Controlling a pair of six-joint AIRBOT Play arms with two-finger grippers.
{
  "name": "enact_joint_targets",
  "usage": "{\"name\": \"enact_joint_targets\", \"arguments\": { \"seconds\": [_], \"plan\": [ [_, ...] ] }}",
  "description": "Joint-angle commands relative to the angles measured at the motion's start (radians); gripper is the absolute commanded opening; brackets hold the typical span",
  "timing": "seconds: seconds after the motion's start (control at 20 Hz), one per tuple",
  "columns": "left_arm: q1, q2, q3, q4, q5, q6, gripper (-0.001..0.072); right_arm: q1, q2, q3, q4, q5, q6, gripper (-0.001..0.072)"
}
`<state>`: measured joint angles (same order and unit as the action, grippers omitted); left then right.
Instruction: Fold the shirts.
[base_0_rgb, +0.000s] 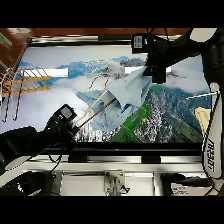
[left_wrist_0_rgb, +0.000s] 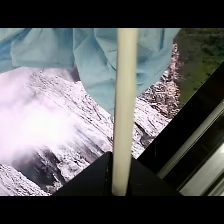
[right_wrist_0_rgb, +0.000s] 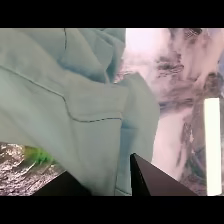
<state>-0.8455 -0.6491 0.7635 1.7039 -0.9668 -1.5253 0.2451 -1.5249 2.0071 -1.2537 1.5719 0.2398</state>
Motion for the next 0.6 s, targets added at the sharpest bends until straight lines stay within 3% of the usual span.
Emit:
{"name": "enact_joint_targets", "arguments": {
  "seconds": [0.0, 0.05, 0.1, 0.2, 0.25, 0.55],
  "plan": [
    [0.044, -0.001, 0.008, 0.01, 0.072, -0.004, 0.0064, 0.001, 0.0, -0.005, -0.023, 0.105, 0.042, 0.0069],
    [0.071, -0.001, 0.009, 0.011, 0.074, 0.002, 0.0102, 0.001, 0.002, -0.005, -0.026, 0.104, 0.052, 0.0069],
    [0.098, 0.0, 0.009, 0.016, 0.073, 0.021, 0.0221, 0.001, 0.004, -0.005, -0.033, 0.1, 0.052, 0.0069],
    [0.154, 0.002, 0.014, 0.057, 0.074, 0.041, 0.06, 0.001, 0.009, -0.004, -0.039, 0.097, 0.052, 0.0068],
    [0.187, 0.002, 0.023, 0.093, 0.078, 0.041, 0.0661, 0.001, 0.013, -0.004, -0.039, 0.096, 0.052, 0.0068],
    [0.409, 0.002, 0.161, 0.193, 0.077, 0.04, 0.0677, 0.001, 0.053, -0.003, -0.04, 0.096, 0.104, 0.0067]
  ]
}}
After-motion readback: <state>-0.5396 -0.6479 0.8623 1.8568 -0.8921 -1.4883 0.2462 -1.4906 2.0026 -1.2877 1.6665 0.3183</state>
